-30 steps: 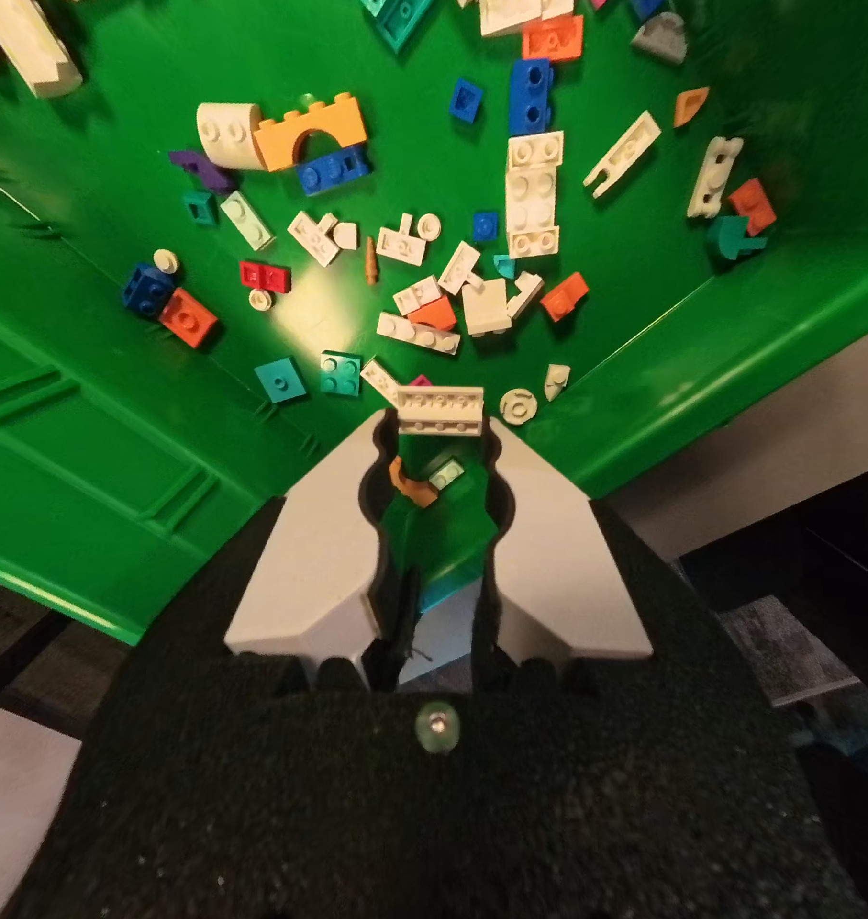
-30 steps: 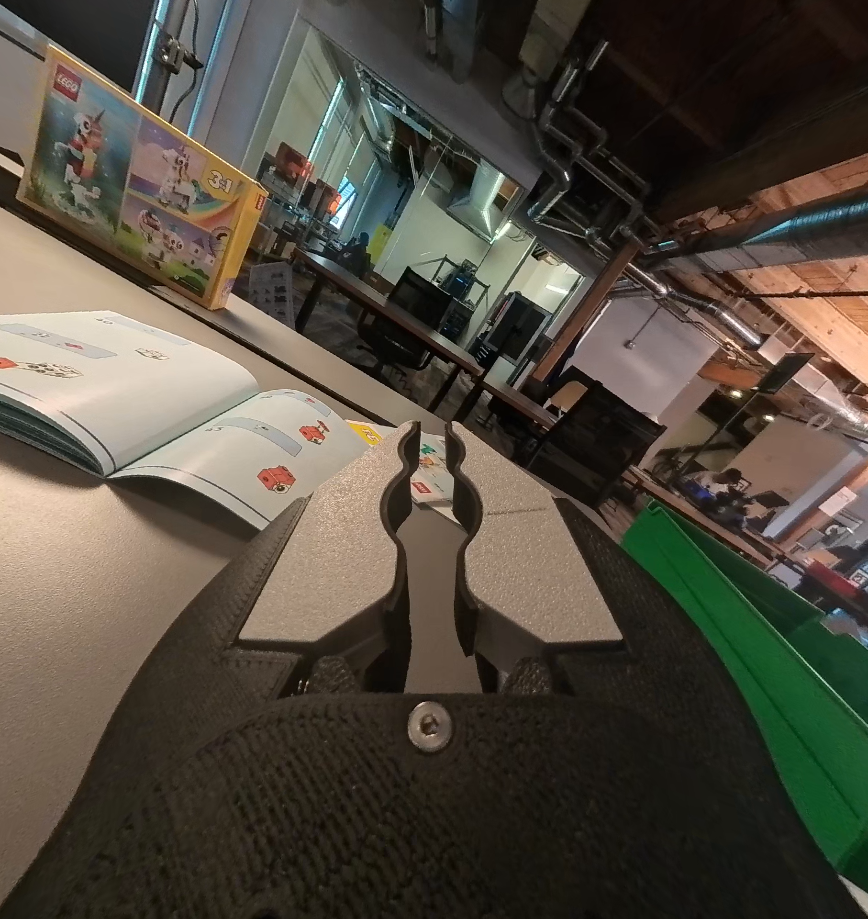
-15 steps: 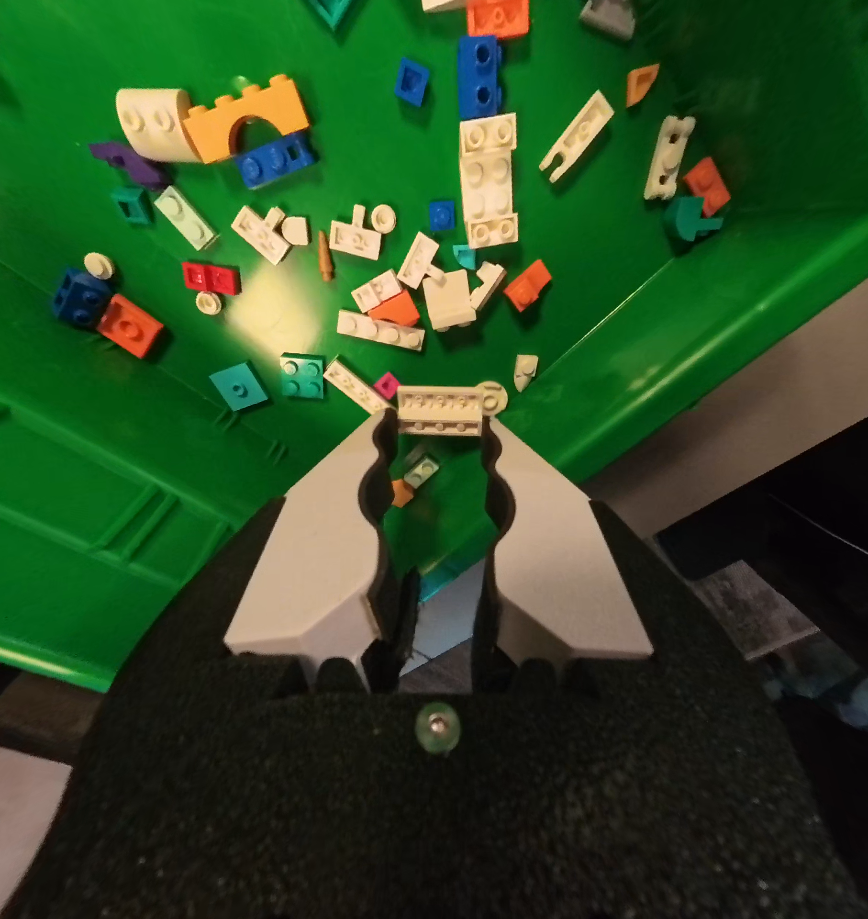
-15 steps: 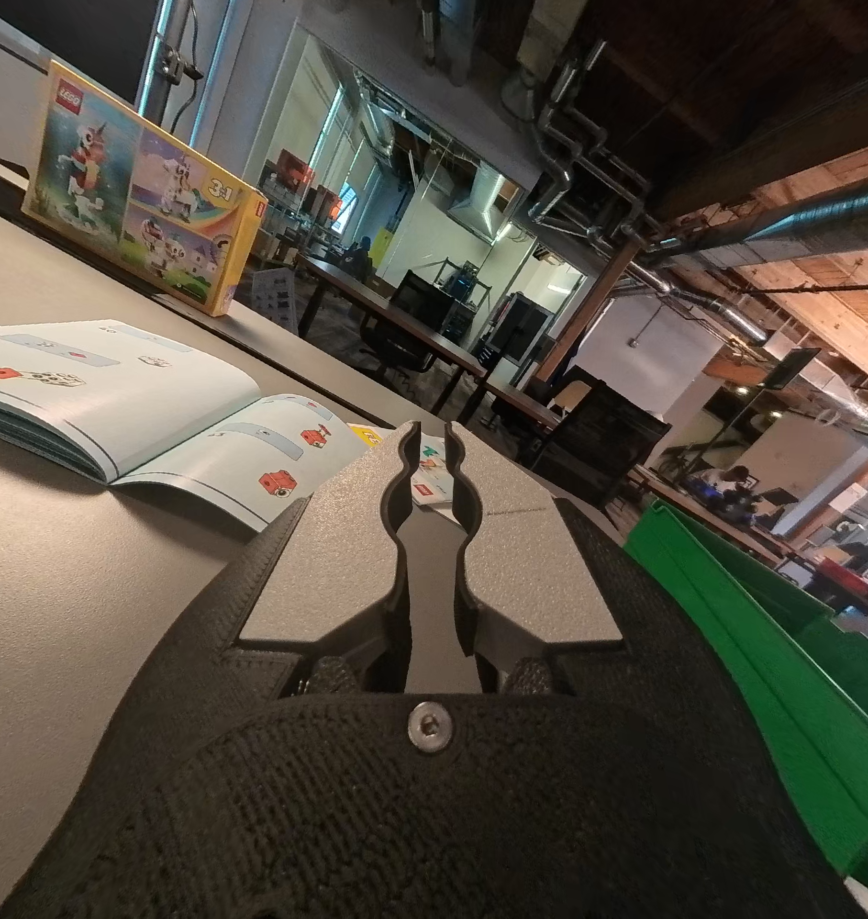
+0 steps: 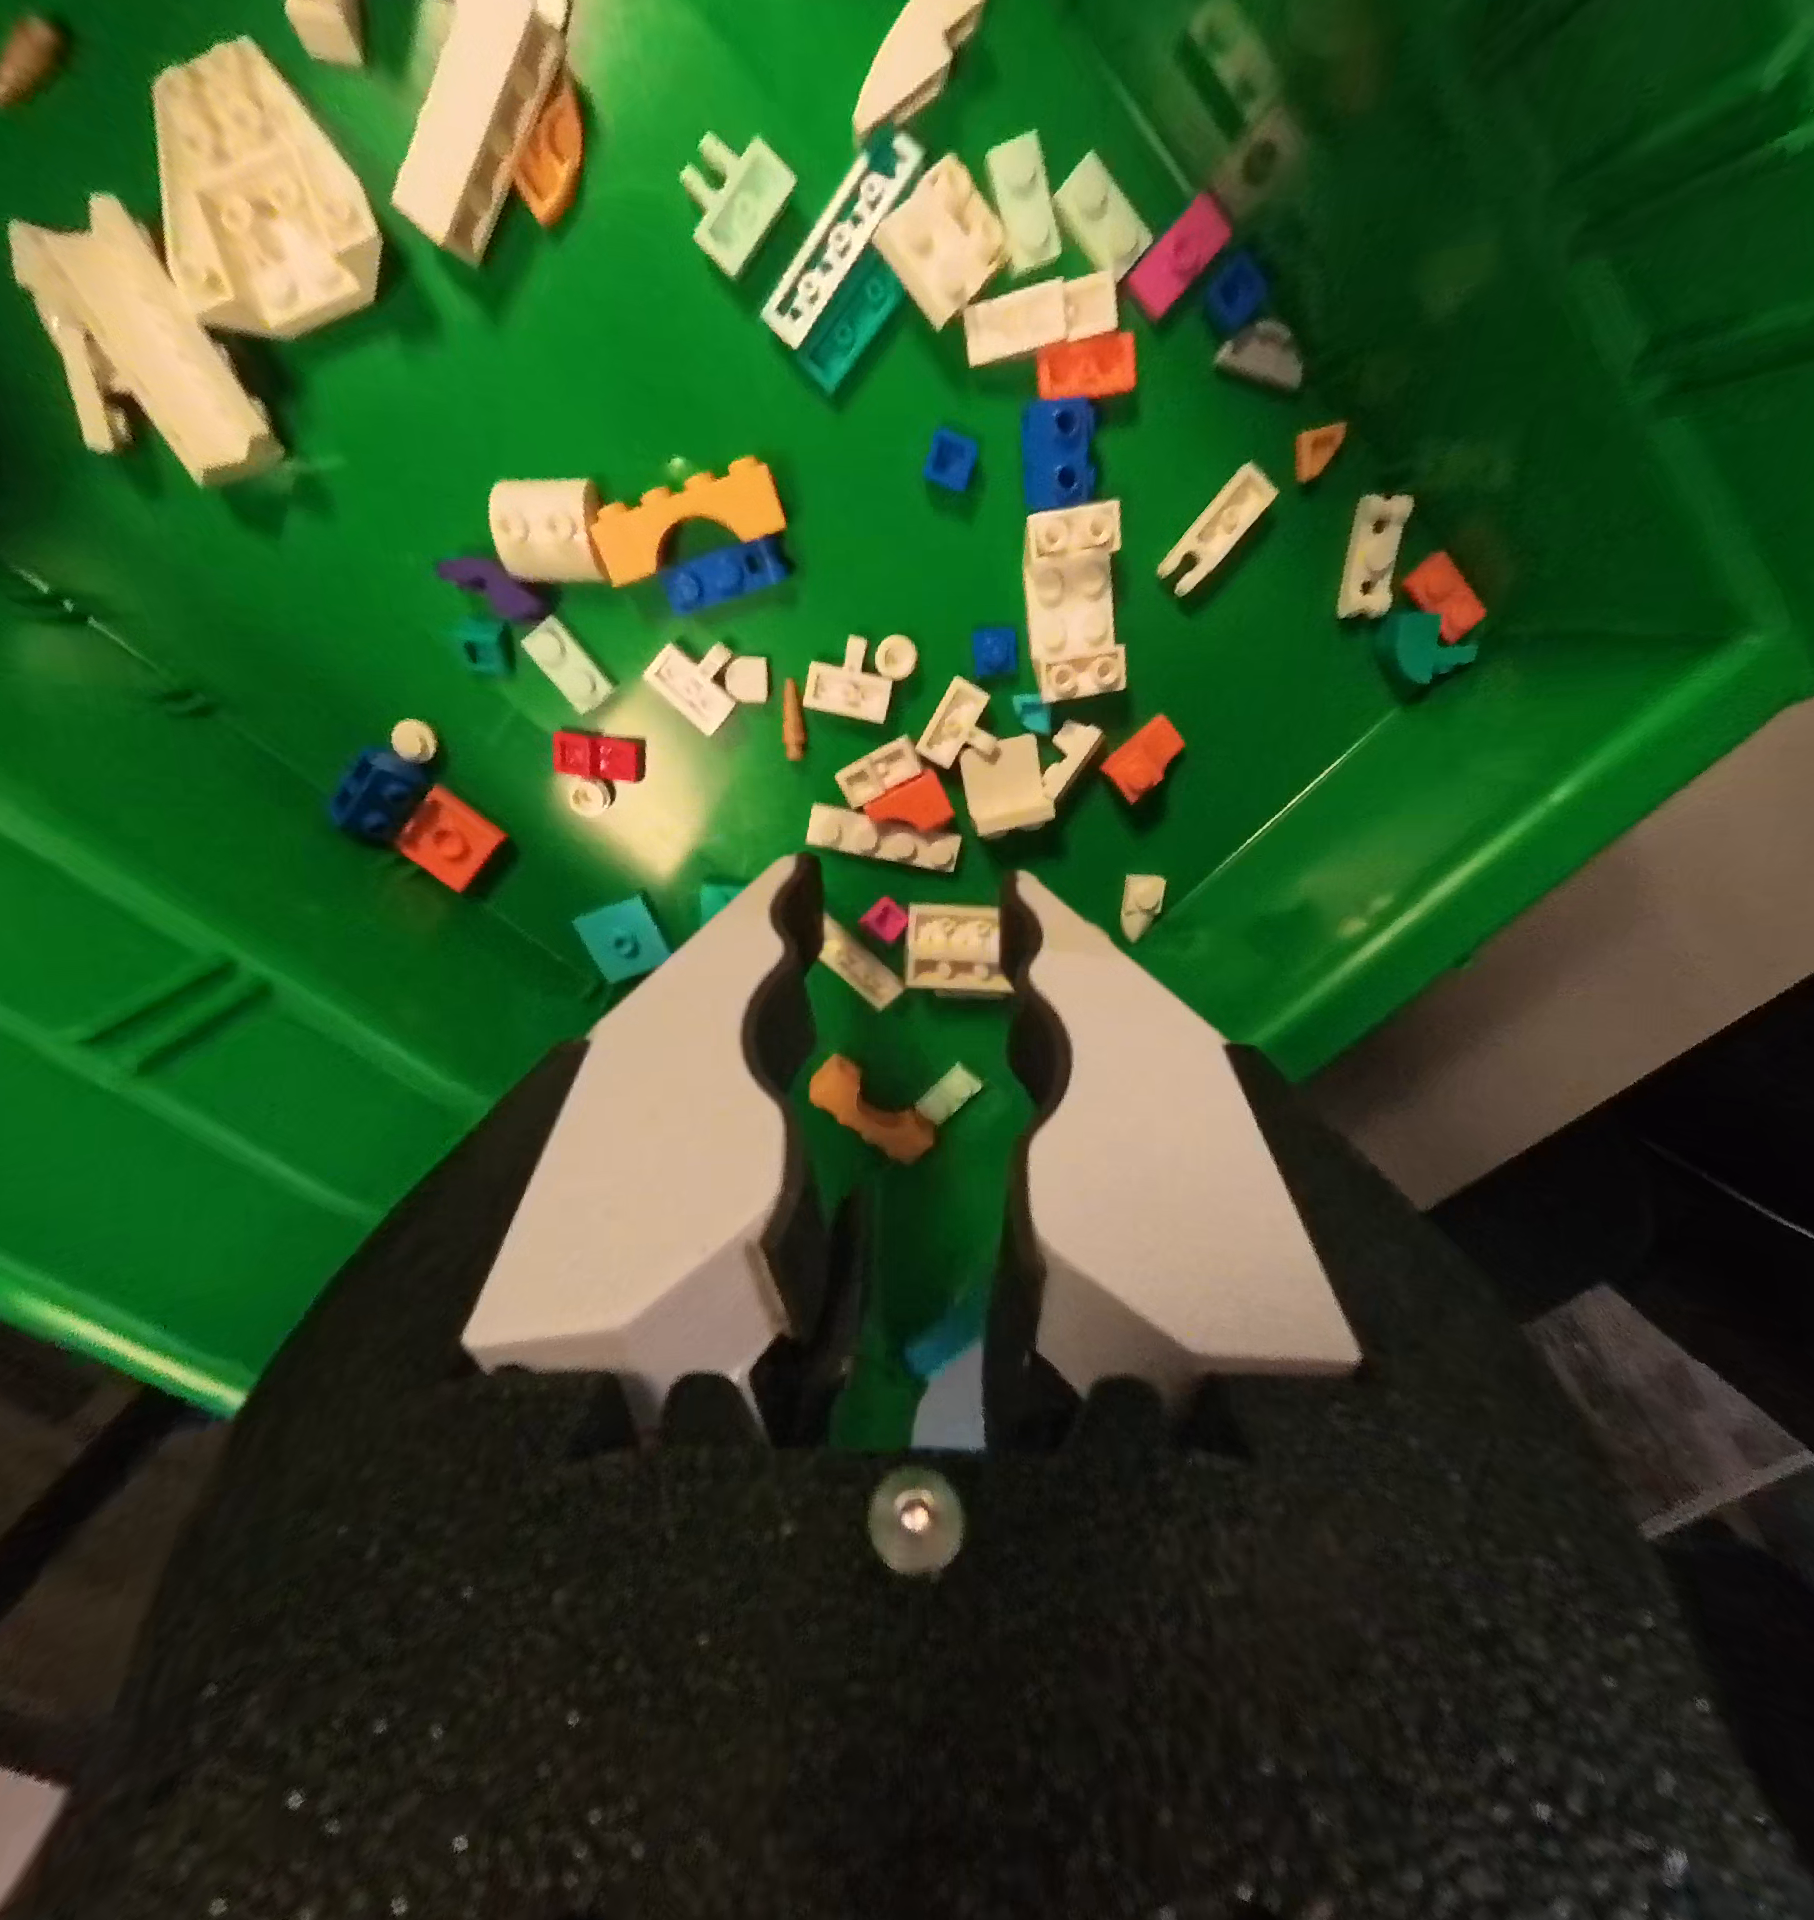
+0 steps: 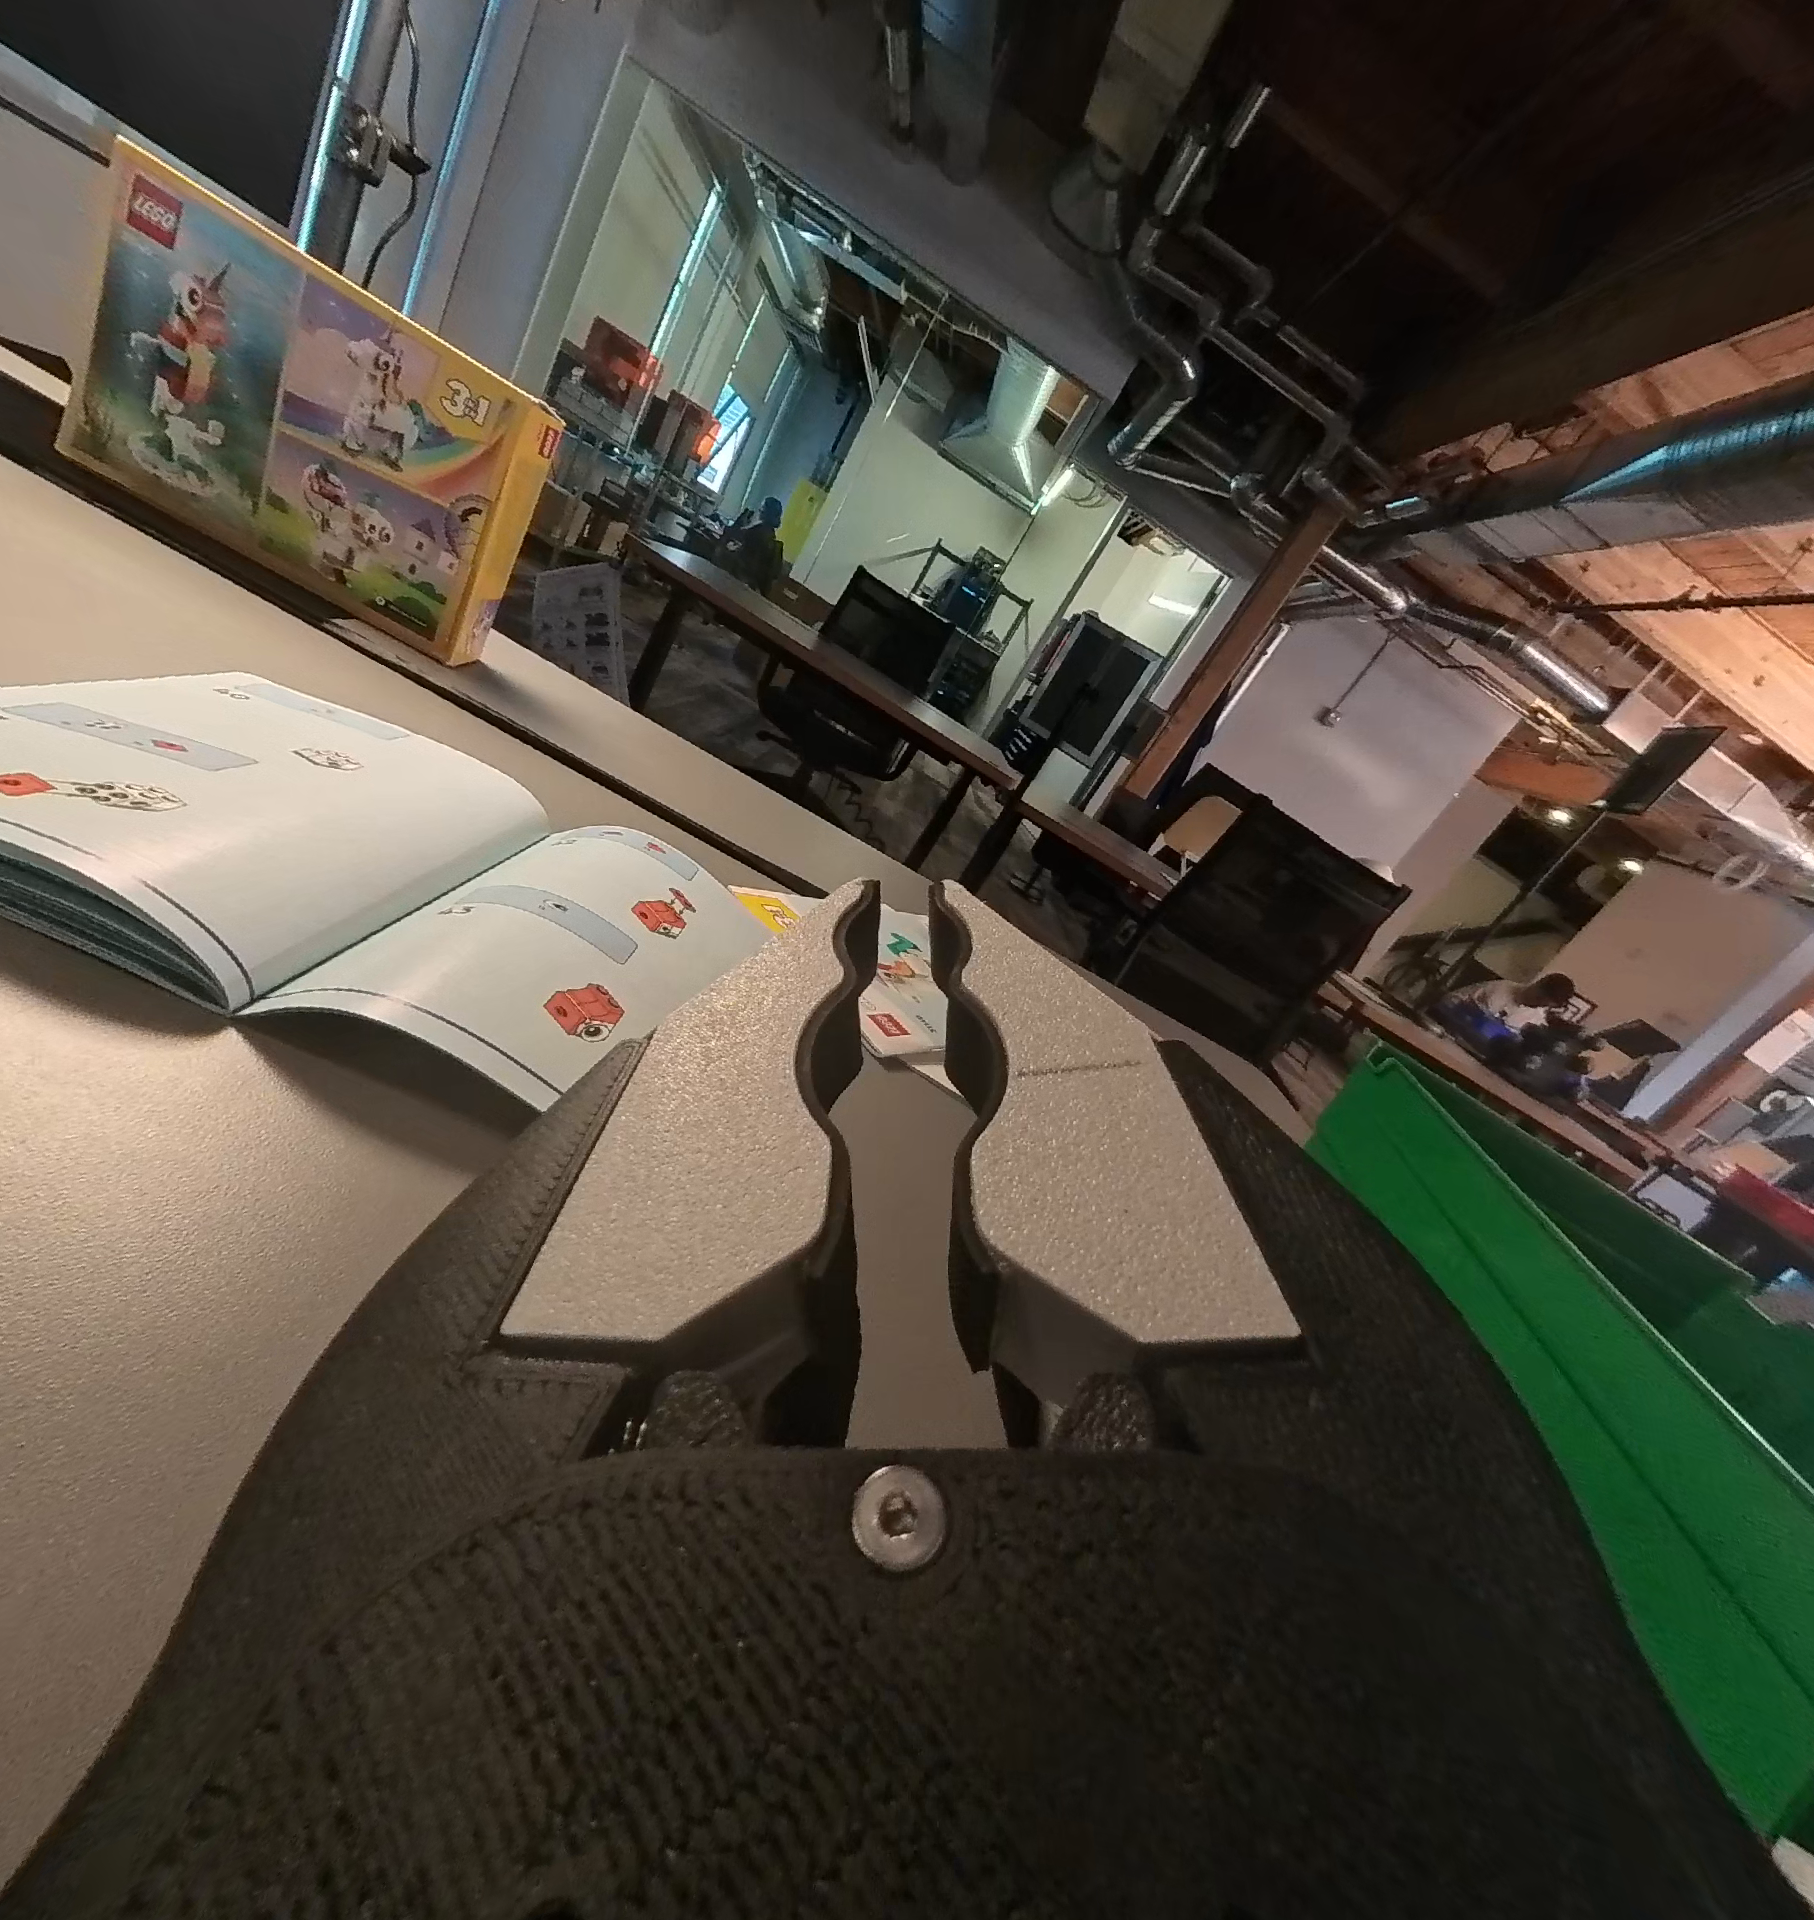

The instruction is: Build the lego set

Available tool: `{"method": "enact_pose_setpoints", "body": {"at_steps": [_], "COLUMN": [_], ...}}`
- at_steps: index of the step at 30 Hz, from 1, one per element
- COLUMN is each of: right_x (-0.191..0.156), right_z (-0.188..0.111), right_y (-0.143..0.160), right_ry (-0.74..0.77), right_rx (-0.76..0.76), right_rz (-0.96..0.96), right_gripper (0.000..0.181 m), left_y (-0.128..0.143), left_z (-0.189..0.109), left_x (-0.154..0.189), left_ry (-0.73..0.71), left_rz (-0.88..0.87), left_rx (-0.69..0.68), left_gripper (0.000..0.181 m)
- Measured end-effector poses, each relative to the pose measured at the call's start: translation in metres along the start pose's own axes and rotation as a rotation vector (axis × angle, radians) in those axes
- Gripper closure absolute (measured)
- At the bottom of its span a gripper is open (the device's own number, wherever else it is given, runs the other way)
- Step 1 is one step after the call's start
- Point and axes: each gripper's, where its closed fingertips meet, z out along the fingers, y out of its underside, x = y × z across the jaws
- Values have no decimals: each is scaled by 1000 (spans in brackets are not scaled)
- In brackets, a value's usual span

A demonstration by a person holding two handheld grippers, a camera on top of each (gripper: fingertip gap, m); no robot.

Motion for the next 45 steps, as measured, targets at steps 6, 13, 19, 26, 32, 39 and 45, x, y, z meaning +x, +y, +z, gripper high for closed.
{"method": "enact_pose_setpoints", "body": {"at_steps": [6, 13, 19, 26, 32, 39, 45], "right_x": [1, 1, 1, 2, -7, -40, -65], "right_z": [0, 0, 0, -1, 1, 6, -11], "right_y": [0, 0, 0, -1, -7, -24, -44], "right_ry": [2, 2, 2, 5, -46, -226, -376], "right_rx": [1, 0, 0, 5, 45, 159, 271], "right_rz": [5, 2, 2, 20, 31, 0, 11], "right_gripper": [174, 175, 175, 175, 174, 174, 173], "left_y": [-16, -2, 0, -12, -66, -103, -155], "left_z": [9, 17, 20, 5, -48, -94, -125], "left_x": [27, 23, 17, 18, 40, 92, 167], "left_ry": [108, 71, -7, -15, 138, 303, 103], "left_rz": [132, 187, 316, 325, 85, -38, 152], "left_rx": [59, 0, -25, 70, 577, 811, 1010], "left_gripper": [156, 168, 171, 178, 178, 178, 179]}}
